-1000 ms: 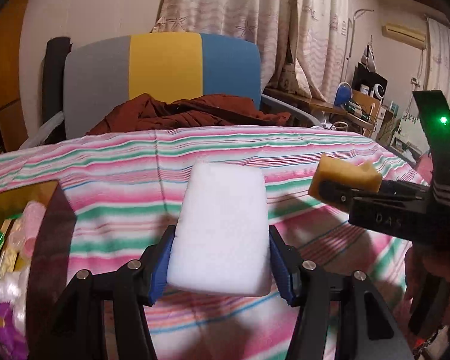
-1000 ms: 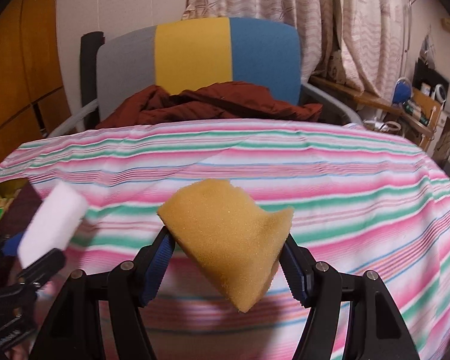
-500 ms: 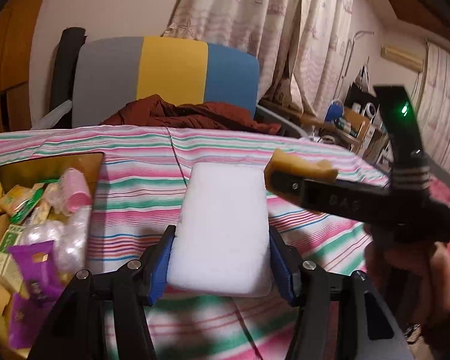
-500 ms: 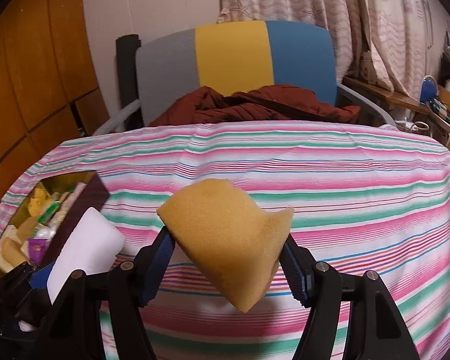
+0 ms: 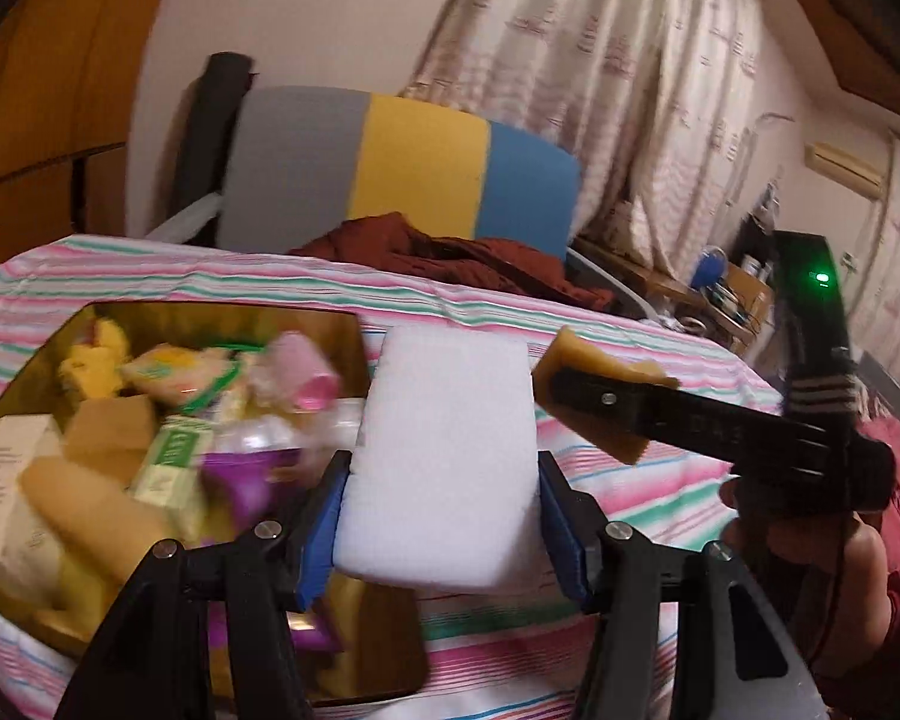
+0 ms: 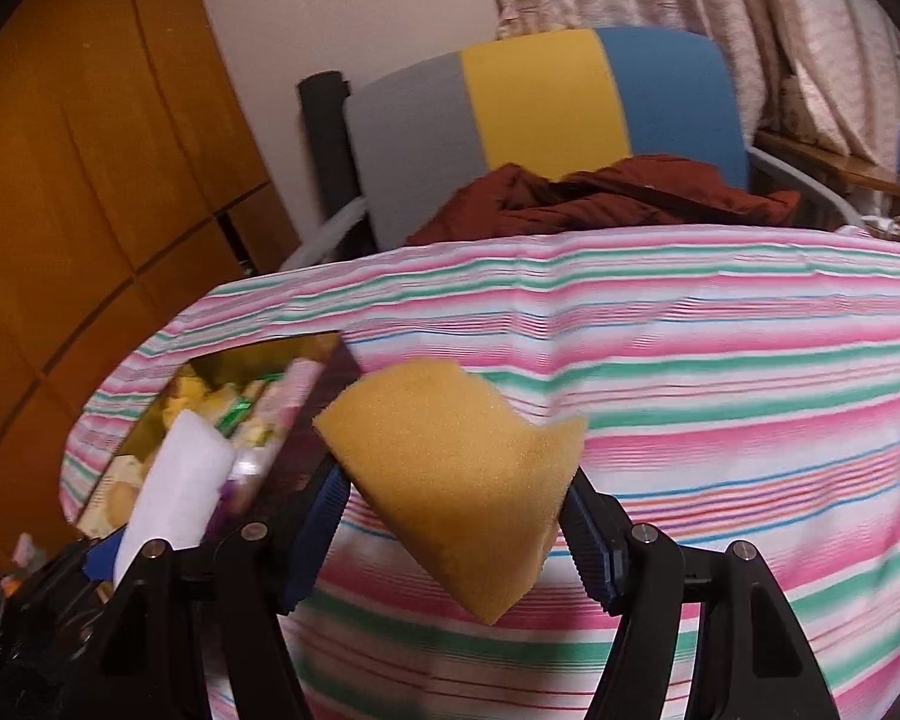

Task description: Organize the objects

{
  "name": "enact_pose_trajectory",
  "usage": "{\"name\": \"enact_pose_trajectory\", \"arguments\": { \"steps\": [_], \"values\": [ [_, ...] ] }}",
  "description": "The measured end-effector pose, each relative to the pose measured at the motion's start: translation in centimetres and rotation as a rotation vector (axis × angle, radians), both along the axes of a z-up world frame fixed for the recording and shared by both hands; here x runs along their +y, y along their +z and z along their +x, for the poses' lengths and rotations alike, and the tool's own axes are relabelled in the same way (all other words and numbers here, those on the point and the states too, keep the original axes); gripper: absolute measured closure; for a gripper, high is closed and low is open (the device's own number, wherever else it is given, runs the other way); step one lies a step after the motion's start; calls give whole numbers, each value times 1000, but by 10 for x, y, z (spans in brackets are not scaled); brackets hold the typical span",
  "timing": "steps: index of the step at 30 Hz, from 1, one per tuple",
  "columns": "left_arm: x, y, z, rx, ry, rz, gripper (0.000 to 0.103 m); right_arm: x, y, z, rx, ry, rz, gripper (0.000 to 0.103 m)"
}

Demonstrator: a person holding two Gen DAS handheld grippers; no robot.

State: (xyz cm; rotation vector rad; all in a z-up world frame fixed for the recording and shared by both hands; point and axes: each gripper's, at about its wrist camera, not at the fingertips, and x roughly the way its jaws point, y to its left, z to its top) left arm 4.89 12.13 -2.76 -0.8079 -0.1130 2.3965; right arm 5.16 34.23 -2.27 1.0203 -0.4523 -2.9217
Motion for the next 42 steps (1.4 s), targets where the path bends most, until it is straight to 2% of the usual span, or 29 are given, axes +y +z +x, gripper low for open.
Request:
{"name": "enact_pose_trajectory", "arguments": {
  "steps": [4,11,16,22,23,25,26,28,32,36,40,42],
  "values": [
    [-28,0,-10,4,69,-14,44,-29,10,-17,14,66,-5,34],
    [-66,-11,-26,-47,147,-47,44,-81,18,-60,19,168,-3,34],
    [-79,-20,-27,-61,152,-92,44,-108,17,-90,16,200,8,32],
    [-77,-22,-23,-44,126,-145,41,-128,1,-122,-70,255,-44,30],
    [-75,-22,-22,-42,122,-156,39,-129,-2,-124,-84,263,-62,27],
    [-71,-22,-18,-28,133,-186,30,-130,-8,-122,-95,266,-88,15],
    [-68,-22,-16,-18,143,-205,30,-128,-9,-118,-89,258,-93,11],
    [-68,-22,-13,-15,157,-207,30,-120,-9,-108,-64,236,-111,10],
    [-76,-21,-10,-45,167,-128,30,-104,-7,-92,-32,189,-156,7],
    [-79,-11,-2,-24,175,-91,30,-91,-6,-77,-14,149,-170,7],
    [-76,-3,-1,-49,159,-86,30,-94,-4,-68,-48,124,-107,7],
    [-78,-3,-4,-94,172,-81,30,-99,-1,-63,-76,108,-70,0]
  ]
}}
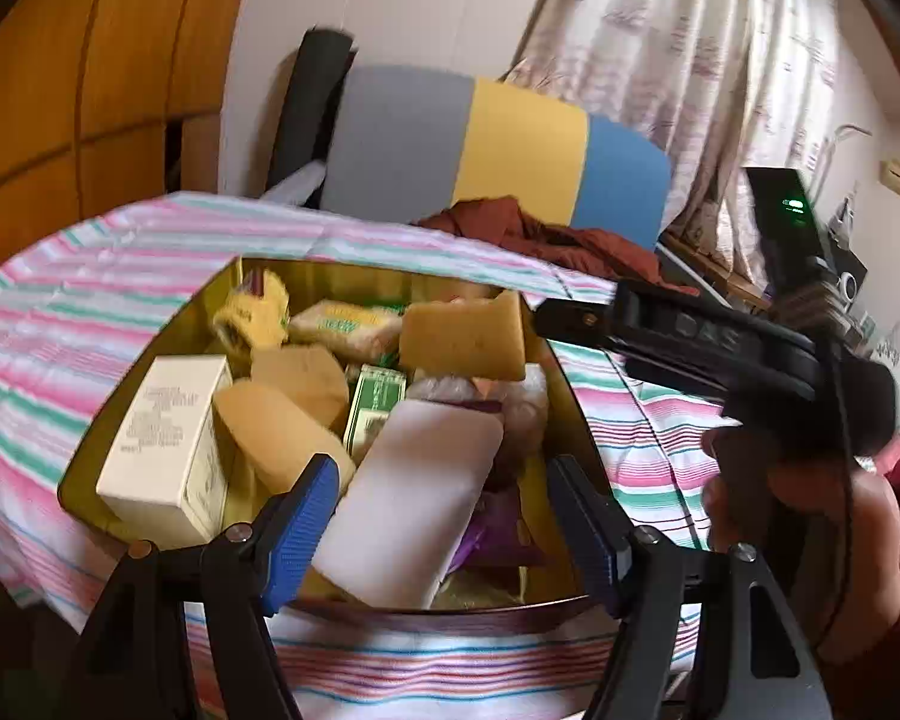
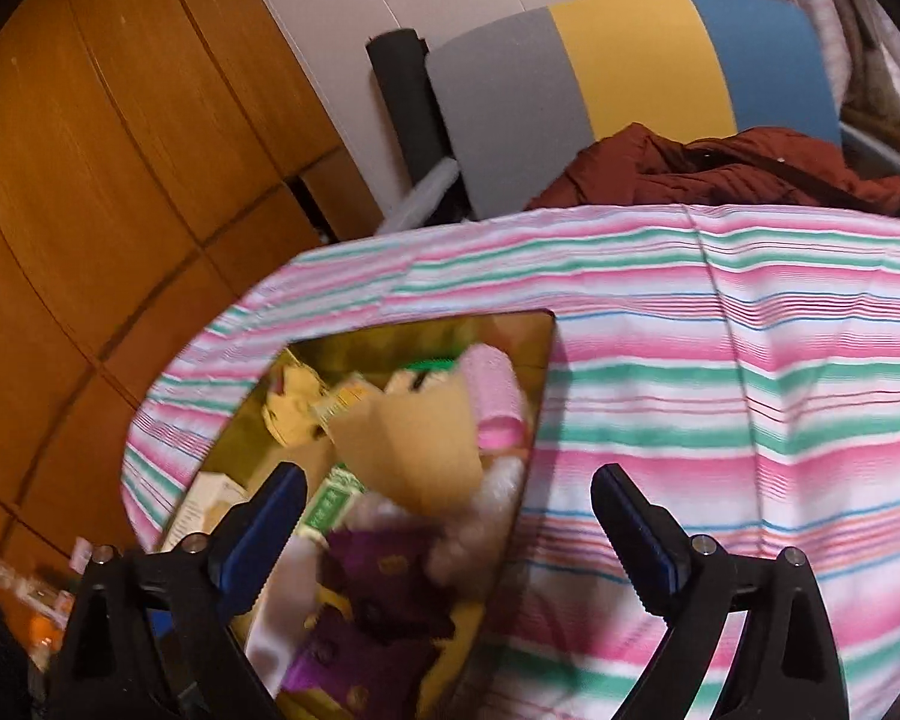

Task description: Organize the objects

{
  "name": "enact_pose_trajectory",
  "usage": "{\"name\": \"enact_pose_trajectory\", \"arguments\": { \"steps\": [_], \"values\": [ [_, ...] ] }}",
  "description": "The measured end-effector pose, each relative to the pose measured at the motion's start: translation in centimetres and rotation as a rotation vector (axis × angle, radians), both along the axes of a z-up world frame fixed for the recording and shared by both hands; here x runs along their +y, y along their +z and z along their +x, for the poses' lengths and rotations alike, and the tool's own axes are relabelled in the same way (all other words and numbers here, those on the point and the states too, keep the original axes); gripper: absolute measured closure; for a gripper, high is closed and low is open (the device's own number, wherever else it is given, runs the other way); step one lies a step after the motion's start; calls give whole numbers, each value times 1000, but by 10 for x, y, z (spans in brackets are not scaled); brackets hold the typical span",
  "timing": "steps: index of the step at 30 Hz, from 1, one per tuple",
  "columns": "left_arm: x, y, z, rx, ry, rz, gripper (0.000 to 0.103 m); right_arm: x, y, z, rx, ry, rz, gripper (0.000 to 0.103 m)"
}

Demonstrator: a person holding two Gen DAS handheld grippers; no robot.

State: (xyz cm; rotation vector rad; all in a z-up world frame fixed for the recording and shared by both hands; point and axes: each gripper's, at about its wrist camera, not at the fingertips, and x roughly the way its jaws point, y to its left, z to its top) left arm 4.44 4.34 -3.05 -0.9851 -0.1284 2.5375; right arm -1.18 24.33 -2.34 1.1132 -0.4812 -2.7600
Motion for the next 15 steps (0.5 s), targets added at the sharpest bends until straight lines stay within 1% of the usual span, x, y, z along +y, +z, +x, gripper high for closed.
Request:
{"name": "enact_pose_trajectory", "arguments": {
  "steps": [1,3,6,8,11,15],
  "values": [
    [-1,0,-1,-12,11,2,30,-2,1,2,-10,-5,20,0],
    [-3,3,-3,-24,59,-35,30,-10,5,7,-21,-6,78,0],
    [-7,11,-2,7,130,-98,30,-18,10,14,-21,-8,145,0],
    [-12,17,-2,24,174,-124,30,-23,13,18,-22,-25,189,0],
    [-23,26,-4,45,262,-163,30,-29,16,20,-38,-53,241,0],
    [-34,30,-8,54,337,-211,30,-36,14,24,-65,-75,269,0]
  ]
}}
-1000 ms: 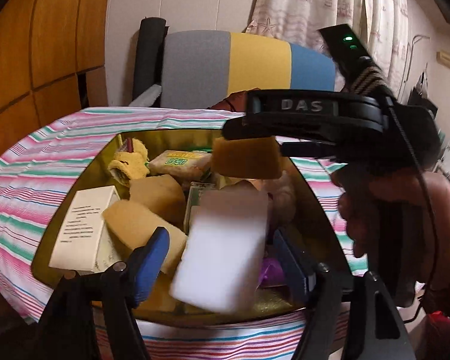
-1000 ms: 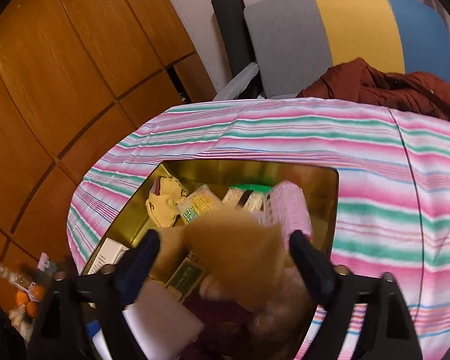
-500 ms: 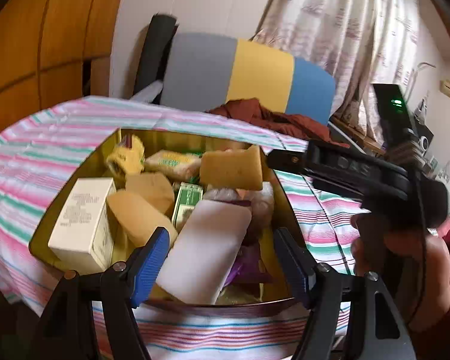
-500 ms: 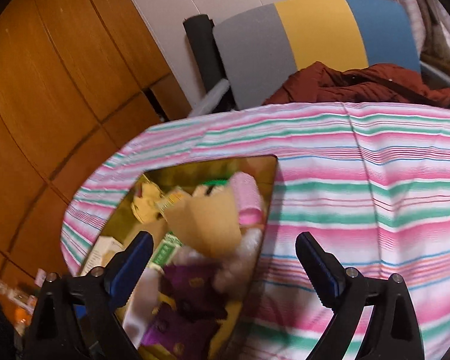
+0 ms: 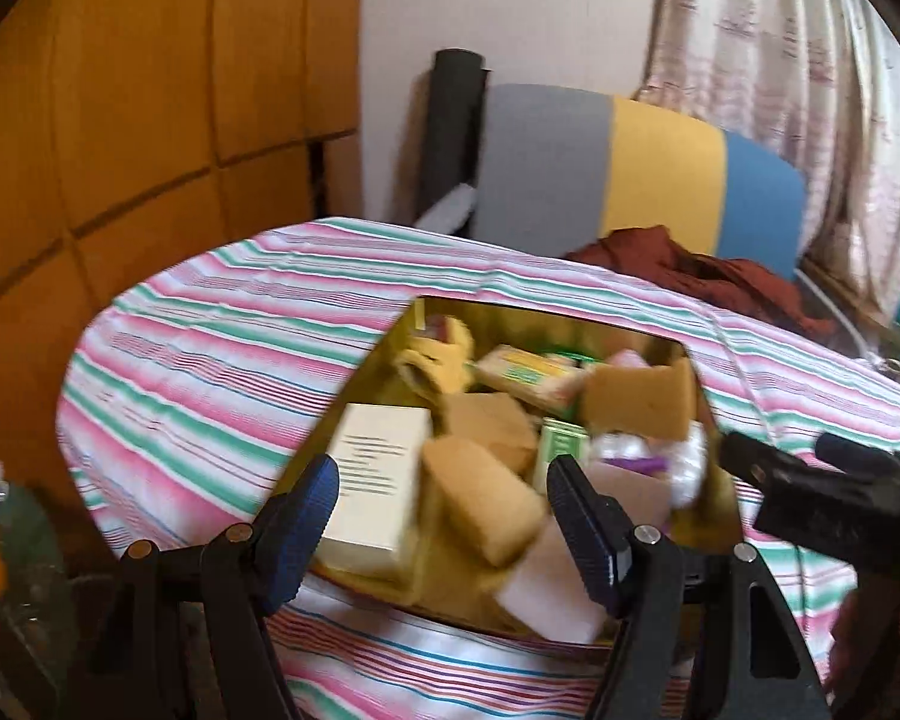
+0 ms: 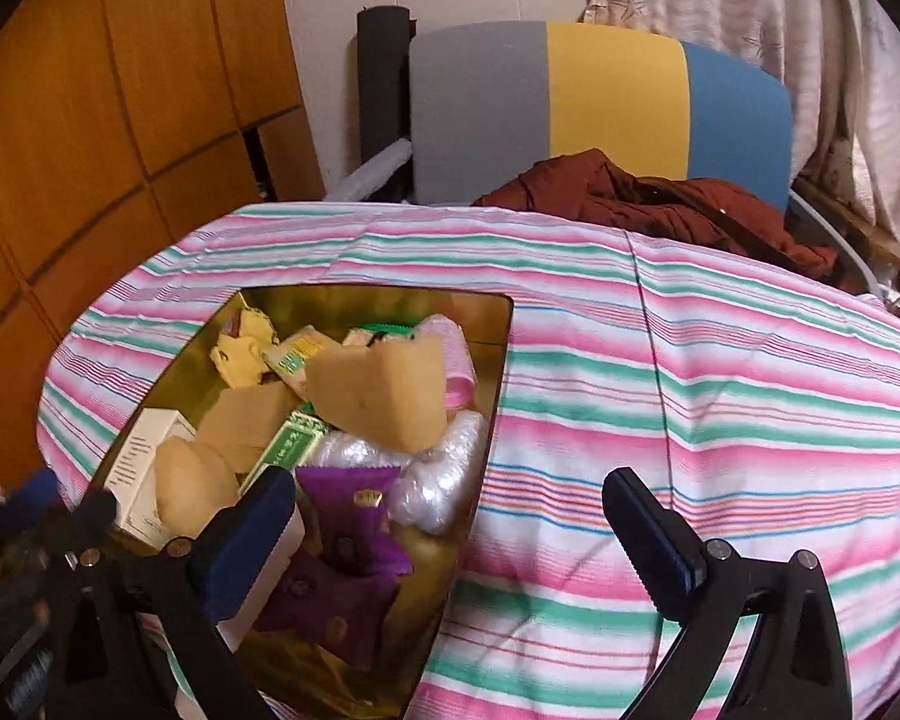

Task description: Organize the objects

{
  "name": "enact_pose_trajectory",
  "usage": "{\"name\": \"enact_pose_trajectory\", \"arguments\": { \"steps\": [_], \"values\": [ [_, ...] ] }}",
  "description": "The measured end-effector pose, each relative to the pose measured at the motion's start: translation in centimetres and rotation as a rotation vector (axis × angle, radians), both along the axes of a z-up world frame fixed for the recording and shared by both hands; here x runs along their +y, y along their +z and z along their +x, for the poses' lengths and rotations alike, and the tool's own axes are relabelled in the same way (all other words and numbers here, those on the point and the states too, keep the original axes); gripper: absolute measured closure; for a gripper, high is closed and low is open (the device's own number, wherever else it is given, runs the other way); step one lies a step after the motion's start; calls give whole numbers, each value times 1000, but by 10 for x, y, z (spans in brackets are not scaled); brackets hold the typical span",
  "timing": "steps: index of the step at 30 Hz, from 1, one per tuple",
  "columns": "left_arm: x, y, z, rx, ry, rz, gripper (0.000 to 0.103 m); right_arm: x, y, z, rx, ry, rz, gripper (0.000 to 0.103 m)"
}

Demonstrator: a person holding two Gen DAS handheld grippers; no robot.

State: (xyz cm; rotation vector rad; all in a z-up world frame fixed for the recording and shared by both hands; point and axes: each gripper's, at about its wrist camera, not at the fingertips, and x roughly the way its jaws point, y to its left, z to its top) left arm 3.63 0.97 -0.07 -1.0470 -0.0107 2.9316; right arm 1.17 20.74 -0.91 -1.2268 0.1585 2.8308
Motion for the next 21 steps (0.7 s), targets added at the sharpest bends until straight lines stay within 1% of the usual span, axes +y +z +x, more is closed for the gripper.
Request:
{"name": "enact_pose_trajectory", "arguments": {
  "steps": [6,13,21],
  "values": [
    [-5,-1,-6,-43,44,-38,30,-14,-6,2,-40,-20,45,0],
    [-3,2,-7,-51,49,-60,30,-20,-2,4,-51,-25,56,0],
    [-6,9,-6,-53,58,-34,30,-23,4,7,-41,-26,67,0]
  ]
}}
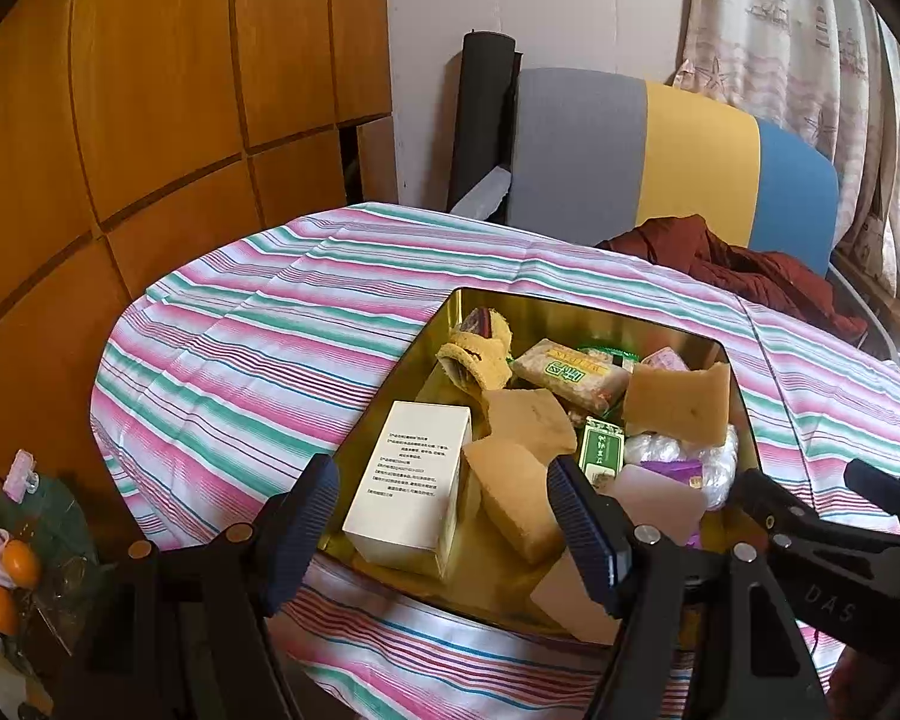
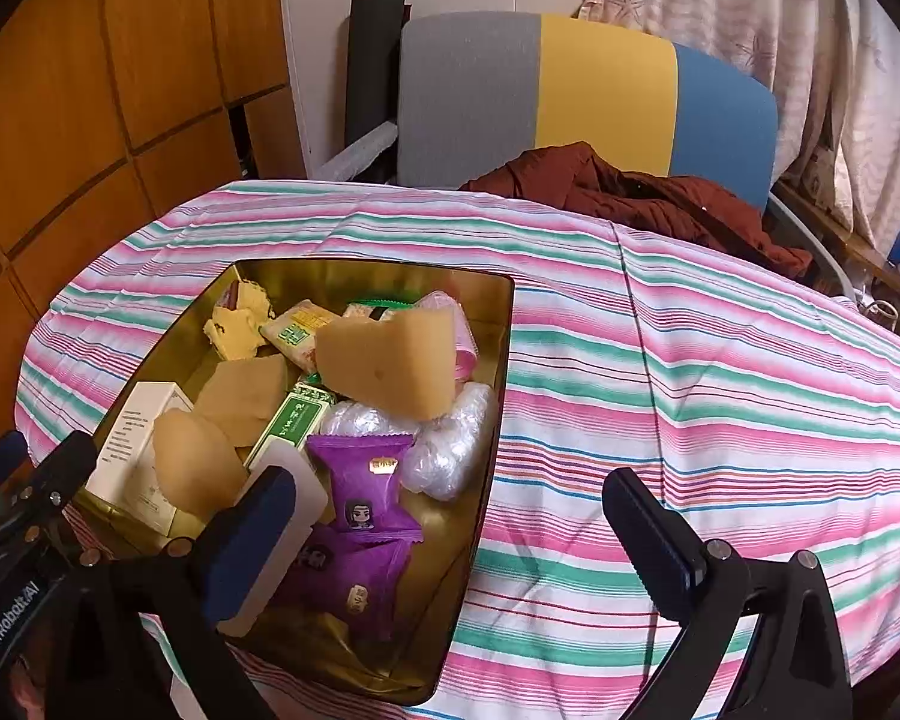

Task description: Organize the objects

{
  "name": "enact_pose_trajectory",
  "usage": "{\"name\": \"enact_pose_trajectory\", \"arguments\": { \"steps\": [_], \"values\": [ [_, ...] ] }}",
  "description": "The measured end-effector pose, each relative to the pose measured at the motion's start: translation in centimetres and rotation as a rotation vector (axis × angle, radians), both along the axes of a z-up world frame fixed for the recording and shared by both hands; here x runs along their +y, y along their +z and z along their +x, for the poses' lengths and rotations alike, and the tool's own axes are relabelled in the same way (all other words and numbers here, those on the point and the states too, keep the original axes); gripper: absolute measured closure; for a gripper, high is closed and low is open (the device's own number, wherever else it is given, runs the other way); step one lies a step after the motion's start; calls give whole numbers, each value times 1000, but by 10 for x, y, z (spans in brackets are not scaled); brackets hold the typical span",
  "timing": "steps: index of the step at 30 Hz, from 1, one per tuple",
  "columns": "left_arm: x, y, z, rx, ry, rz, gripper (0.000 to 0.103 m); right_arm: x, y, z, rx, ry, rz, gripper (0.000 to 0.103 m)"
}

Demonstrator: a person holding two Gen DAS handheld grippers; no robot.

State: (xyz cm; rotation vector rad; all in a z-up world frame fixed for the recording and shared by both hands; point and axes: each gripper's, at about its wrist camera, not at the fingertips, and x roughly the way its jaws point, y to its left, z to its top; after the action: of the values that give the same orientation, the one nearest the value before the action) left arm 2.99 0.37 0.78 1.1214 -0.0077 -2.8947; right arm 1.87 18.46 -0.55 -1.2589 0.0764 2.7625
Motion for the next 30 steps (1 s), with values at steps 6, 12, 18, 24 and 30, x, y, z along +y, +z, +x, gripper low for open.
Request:
{"name": "enact_pose_trajectory", "arguments": {
  "steps": [6,12,18,24,30],
  "values": [
    [-3,1,-2,-14,15,12,30,-3,1,0,6,2,7,0],
    [-2,-3,-4,-27,25,-19,30,-4,3,0,12,0,14,0],
    [2,-8,-6,-55,56,-91,30,-2,5,1,23,-1,11,0],
    [5,-4,-2,-30,33,-85,30,-4,6,2,29,2,21,0],
    [4,-3,0,-12,38,-67,35,-2,6,2,28,1,14,0]
  ]
}}
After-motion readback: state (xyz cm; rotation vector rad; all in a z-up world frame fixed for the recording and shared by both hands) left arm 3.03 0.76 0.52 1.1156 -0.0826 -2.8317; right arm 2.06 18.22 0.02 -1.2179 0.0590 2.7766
